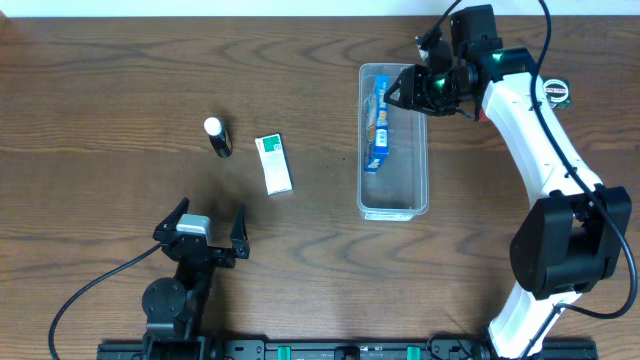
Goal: Pack container
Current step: 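Carry the blue box left and lower it into the clear container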
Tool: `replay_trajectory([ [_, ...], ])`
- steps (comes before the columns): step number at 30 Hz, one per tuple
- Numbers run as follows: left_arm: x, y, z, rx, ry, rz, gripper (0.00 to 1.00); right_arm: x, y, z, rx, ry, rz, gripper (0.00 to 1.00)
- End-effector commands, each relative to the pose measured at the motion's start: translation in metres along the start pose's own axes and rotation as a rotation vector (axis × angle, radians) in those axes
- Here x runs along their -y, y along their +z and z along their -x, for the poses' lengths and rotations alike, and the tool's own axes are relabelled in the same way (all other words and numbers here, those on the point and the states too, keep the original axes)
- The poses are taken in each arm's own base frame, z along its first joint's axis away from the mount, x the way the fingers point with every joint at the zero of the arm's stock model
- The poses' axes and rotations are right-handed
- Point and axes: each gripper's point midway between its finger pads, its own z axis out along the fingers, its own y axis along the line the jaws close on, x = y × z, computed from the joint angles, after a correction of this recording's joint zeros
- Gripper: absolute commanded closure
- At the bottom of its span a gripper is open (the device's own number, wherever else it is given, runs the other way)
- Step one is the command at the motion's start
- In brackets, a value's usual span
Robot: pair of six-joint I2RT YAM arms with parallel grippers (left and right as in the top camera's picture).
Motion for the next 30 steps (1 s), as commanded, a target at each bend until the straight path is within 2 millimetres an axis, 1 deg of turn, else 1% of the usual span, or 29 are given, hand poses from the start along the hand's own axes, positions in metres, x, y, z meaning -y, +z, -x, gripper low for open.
replay_trajectory([
  [1,0.000,0.001,-0.016,-0.049,0.007,-0.008,0.02,-0.002,0.002,-0.002,-0.005,-0.018,-0.003,0.62],
  [2,0.000,0.001,-0.016,-0.048,0.007,-0.008,0.02,-0.003,0.002,-0.003,-0.007,-0.031,-0.002,0.67],
  [4,0.000,0.001,-0.016,-0.048,0.007,-0.008,0.02,-0.004,0.005,-0.006,-0.014,-0.051,-0.019,0.78],
  [5,0.000,0.001,-0.016,-0.048,0.007,-0.008,0.02,-0.003,0.007,-0.007,-0.014,-0.059,-0.044,0.85],
  [6,0.000,0.001,-0.016,-0.048,0.007,-0.008,0.02,-0.003,0.009,-0.008,-0.012,-0.069,-0.067,0.94],
  [7,0.000,0.001,-0.016,-0.049,0.007,-0.008,0.02,-0.005,0.011,-0.009,-0.011,-0.080,-0.082,0.99],
  [11,0.000,0.001,-0.016,-0.048,0.007,-0.008,0.02,-0.015,0.021,-0.014,-0.008,-0.146,-0.122,0.99],
  [14,0.000,0.001,-0.016,-0.048,0.007,-0.008,0.02,-0.015,0.024,-0.015,0.000,-0.168,-0.175,0.99],
  [17,0.000,0.001,-0.016,-0.048,0.007,-0.008,0.02,-0.014,0.033,-0.019,-0.016,-0.175,-0.191,0.99],
  [19,0.000,0.001,-0.016,-0.048,0.007,-0.008,0.02,-0.009,0.043,-0.024,-0.043,-0.169,-0.199,0.99],
  [24,0.000,0.001,-0.016,-0.048,0.007,-0.008,0.02,0.011,0.068,-0.033,-0.105,-0.133,-0.223,0.99],
  [28,0.000,0.001,-0.016,-0.048,0.007,-0.008,0.02,0.018,0.077,-0.037,-0.127,-0.125,-0.233,0.99],
  [30,0.000,0.001,-0.016,-0.048,0.007,-0.008,0.02,0.021,0.077,-0.037,-0.127,-0.123,-0.245,0.99],
])
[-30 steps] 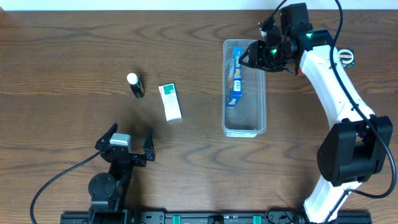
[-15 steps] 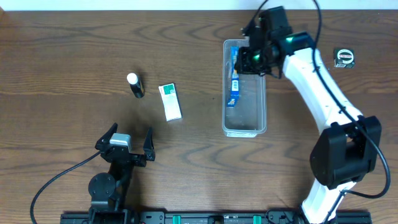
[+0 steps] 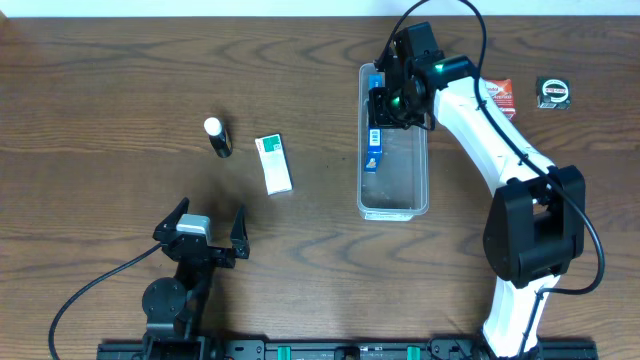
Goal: Pack container
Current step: 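Carry the blue box left and lower it into the clear container, then move the right gripper to the red Panadol packet and grasp it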
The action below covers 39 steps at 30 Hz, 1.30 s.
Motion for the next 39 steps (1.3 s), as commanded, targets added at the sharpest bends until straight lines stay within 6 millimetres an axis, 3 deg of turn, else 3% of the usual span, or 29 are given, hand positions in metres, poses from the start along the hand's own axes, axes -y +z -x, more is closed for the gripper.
replay_trajectory([
  [1,0.000,0.001,-0.016,-0.048,0.007,-0.007,0.02,0.020,0.018,-0.009,-0.040,0.006,-0.081,0.99],
  [11,0.000,0.001,-0.016,-0.048,0.007,-0.007,0.02,0.075,0.000,-0.023,-0.084,0.030,-0.369,0.99],
  [15,0.000,0.001,-0.016,-0.048,0.007,-0.007,0.02,0.089,-0.013,-0.023,-0.092,0.037,-0.437,0.97],
  [20,0.000,0.001,-0.016,-0.048,0.007,-0.007,0.02,0.080,-0.037,-0.006,-0.056,0.032,-0.439,0.94],
  [25,0.000,0.001,-0.016,-0.048,0.007,-0.007,0.02,0.061,-0.074,0.021,0.009,-0.020,-0.424,0.89],
  [28,0.000,0.001,-0.016,-0.048,0.007,-0.007,0.02,0.067,-0.101,0.036,0.065,-0.013,-0.475,0.83],
  [30,0.000,0.001,-0.016,-0.048,0.007,-0.007,0.02,0.078,-0.120,0.045,0.101,0.001,-0.519,0.74],
  [31,0.000,0.001,-0.016,-0.048,0.007,-0.007,0.02,0.084,-0.128,0.048,0.110,0.000,-0.530,0.62],
  [33,0.000,0.001,-0.016,-0.048,0.007,-0.007,0.02,0.100,-0.141,0.053,0.124,0.008,-0.543,0.27],
  [34,0.000,0.001,-0.016,-0.048,0.007,-0.007,0.02,0.109,-0.145,0.055,0.122,0.002,-0.538,0.18],
  [39,0.000,0.001,-0.016,-0.048,0.007,-0.007,0.02,0.158,-0.147,0.049,0.045,-0.065,-0.466,0.13],
])
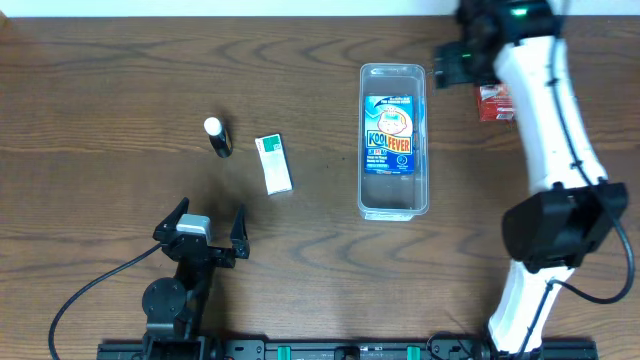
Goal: Pack container
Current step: 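Move the right gripper to the red Panadol packet and grasp it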
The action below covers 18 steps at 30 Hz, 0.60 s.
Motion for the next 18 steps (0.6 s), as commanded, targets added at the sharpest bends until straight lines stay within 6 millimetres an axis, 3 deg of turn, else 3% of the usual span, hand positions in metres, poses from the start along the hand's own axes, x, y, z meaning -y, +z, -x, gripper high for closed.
replay_trajectory([
  [1,0.000,0.001,-0.016,-0.048,0.007,-0.007,0.02,0.034,0.015,-0.006,-0.041,-0.080,0.031,0.10],
  [5,0.000,0.001,-0.016,-0.048,0.007,-0.007,0.02,0.064,0.033,-0.007,-0.055,-0.029,0.020,0.09],
  [9,0.000,0.001,-0.016,-0.048,0.007,-0.007,0.02,0.079,0.056,-0.001,-0.047,-0.038,0.023,0.09],
  [18,0.000,0.001,-0.016,-0.048,0.007,-0.007,0.02,0.082,0.129,-0.002,-0.090,-0.077,0.027,0.07],
])
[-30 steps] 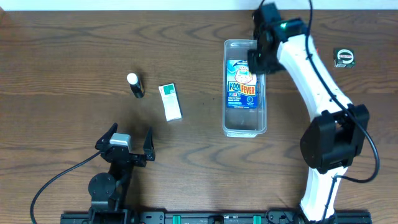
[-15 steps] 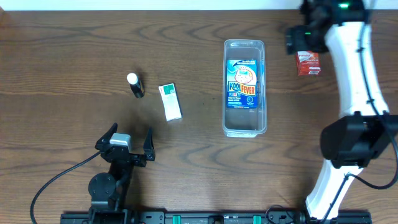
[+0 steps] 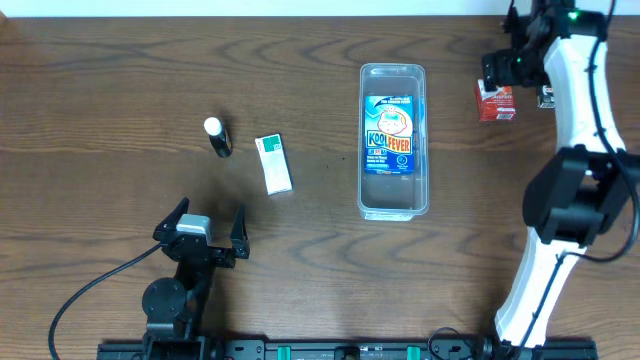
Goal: Pack container
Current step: 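Move the right gripper to the red Panadol packet and grasp it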
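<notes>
A clear plastic container (image 3: pixel 393 205) stands right of centre, and a blue Kool Fever pack (image 3: pixel 391 141) lies flat inside it. A small red box (image 3: pixel 496 103) lies to the container's right. My right gripper (image 3: pixel 503 68) hovers over that red box's far end; whether its fingers are open or shut cannot be told. A white-and-green box (image 3: pixel 273 164) and a small black bottle with a white cap (image 3: pixel 218 137) lie left of the container. My left gripper (image 3: pixel 205 232) rests open near the front edge, holding nothing.
A dark round object (image 3: pixel 545 97) lies behind my right arm, mostly hidden by it. The black rail (image 3: pixel 300 350) runs along the table's front edge, with the left arm's cable (image 3: pixel 90 290) looping beside it.
My right gripper has moved right, from just beside the container's far right corner to above the red box. The blue pack, the container and the left arm are as before.
My right gripper was at the container's far end with the blue pack standing on edge inside. Then it was lower, on that pack. Later the pack lay flat, label up, with the gripper outside the container. Now the gripper is over the red box.
</notes>
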Tool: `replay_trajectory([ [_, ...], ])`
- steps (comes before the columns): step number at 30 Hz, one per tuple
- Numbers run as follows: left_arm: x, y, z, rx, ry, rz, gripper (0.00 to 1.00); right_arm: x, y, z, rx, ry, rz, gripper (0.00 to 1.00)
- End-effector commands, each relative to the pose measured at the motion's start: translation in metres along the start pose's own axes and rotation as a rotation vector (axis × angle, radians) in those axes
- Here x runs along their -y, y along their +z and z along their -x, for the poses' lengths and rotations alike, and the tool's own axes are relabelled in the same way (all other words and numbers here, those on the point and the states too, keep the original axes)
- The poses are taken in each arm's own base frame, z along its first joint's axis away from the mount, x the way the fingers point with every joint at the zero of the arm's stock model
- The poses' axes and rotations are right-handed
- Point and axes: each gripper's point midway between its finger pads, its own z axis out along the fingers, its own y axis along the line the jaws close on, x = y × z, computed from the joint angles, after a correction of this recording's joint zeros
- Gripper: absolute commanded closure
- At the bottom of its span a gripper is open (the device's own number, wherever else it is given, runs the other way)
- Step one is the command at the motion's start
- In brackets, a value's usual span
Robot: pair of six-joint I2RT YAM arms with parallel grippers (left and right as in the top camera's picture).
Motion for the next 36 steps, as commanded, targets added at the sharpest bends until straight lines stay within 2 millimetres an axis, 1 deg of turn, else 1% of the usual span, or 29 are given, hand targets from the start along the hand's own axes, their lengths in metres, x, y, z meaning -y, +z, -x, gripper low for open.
replay_trajectory([
  [1,0.000,0.001,-0.016,-0.048,0.007,-0.007,0.02,0.000,0.034,-0.008,-0.044,-0.031,0.017,0.07],
  [5,0.000,0.001,-0.016,-0.049,0.007,-0.007,0.02,0.005,0.059,-0.011,-0.062,-0.020,0.020,0.07],
  [10,0.000,0.001,-0.016,-0.048,0.007,-0.007,0.02,0.007,0.074,-0.016,-0.076,-0.005,0.042,0.07],
  [16,0.000,0.001,-0.016,-0.048,0.007,-0.007,0.02,0.010,0.083,-0.017,-0.075,0.005,0.054,0.08],
  [24,0.000,0.001,-0.016,-0.048,0.007,-0.007,0.02,0.005,0.094,-0.018,-0.076,0.006,0.078,0.10],
  [28,0.000,0.001,-0.016,-0.048,0.007,-0.007,0.02,0.001,0.094,-0.016,-0.070,0.006,0.099,0.11],
  [36,0.000,0.001,-0.016,-0.049,0.007,-0.007,0.02,0.001,0.096,-0.017,-0.073,0.007,0.100,0.11],
])
